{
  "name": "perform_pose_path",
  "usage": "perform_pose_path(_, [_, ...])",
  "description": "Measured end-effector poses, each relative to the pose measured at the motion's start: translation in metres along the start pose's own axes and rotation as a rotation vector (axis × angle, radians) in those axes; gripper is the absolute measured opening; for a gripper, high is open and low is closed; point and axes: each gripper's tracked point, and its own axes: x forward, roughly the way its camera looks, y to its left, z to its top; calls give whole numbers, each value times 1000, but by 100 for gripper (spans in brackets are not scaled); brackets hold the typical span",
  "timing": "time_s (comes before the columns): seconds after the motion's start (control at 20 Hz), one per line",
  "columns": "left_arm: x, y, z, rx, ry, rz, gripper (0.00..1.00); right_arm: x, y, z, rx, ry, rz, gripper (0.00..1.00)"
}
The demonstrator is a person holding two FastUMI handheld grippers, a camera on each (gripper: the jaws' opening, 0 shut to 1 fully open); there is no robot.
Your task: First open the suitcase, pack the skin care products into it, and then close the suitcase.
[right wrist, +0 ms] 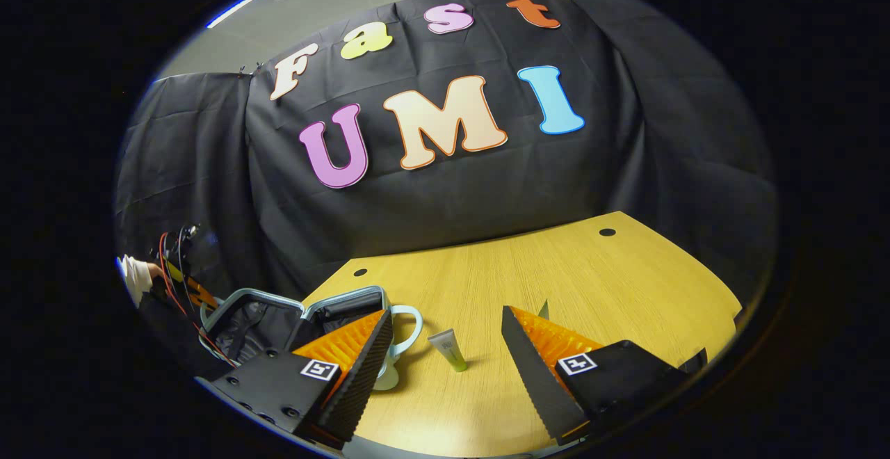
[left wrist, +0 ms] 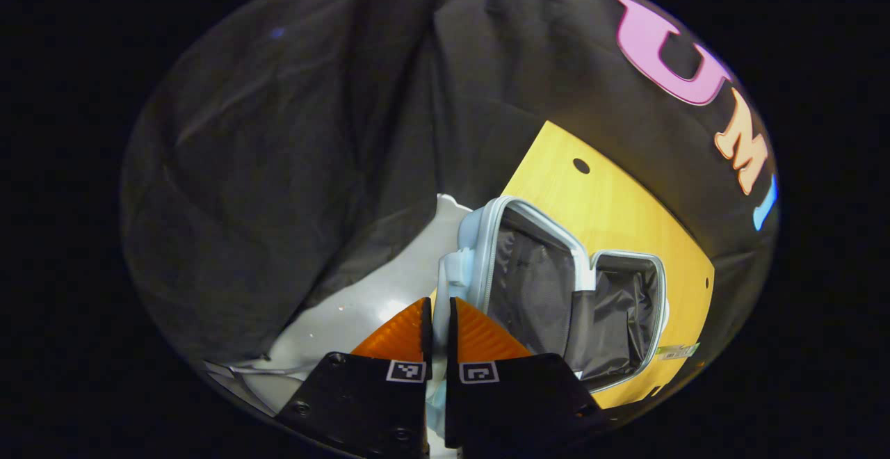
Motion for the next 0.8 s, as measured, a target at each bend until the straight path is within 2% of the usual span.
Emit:
perform_pose_path(0.3, [34,34,-47,16,63,56,4,-5,1,-3,-18,8,-2,98])
perform_pose_path(0.5, [48,39,-60,42,86,84,3,-10,-4,-5,-24,10,-14,98])
perform_pose_path(0.7, [59,46,-64,81,95,149,4,-16,-13,-9,-40,17,-29,98])
perform_pose_path(0.8, [58,52,-63,93,90,186,11,-18,-19,-10,-36,19,-34,98])
